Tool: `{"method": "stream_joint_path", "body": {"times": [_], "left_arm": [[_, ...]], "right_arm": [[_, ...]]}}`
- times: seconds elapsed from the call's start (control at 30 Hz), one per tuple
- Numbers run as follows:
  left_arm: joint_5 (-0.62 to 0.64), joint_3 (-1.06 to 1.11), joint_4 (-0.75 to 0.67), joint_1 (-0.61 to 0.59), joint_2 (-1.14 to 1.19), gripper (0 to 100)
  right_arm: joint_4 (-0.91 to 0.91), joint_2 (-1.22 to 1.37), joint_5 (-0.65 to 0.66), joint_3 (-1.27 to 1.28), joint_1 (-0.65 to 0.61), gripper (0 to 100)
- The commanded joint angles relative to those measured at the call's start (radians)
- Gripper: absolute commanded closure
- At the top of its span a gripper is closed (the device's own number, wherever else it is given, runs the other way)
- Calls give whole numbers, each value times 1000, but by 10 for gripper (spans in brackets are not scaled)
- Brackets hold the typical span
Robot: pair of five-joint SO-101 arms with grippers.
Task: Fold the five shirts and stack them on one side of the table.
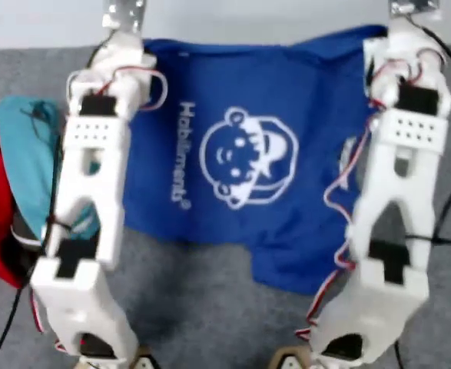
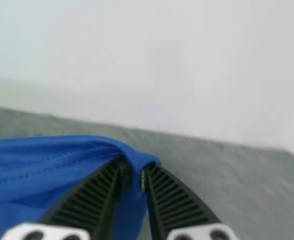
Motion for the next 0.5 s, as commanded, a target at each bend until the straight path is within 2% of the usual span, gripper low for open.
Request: {"method": "stream_joint_path", "body": {"times": [0.0, 0.2, 0.37, 0.47], "left_arm": [[5, -306, 114, -31, 117, 987], [5, -687, 322, -35, 353, 987], [-3, -949, 601, -49, 496, 987], [-68, -1070, 735, -63, 565, 987]], "right_arm": [[62, 117, -11, -301, -15, 989], [240, 337, -8, -585, -19, 989], [618, 400, -8, -740, -16, 989], [822, 404, 37, -822, -15, 989]]}}
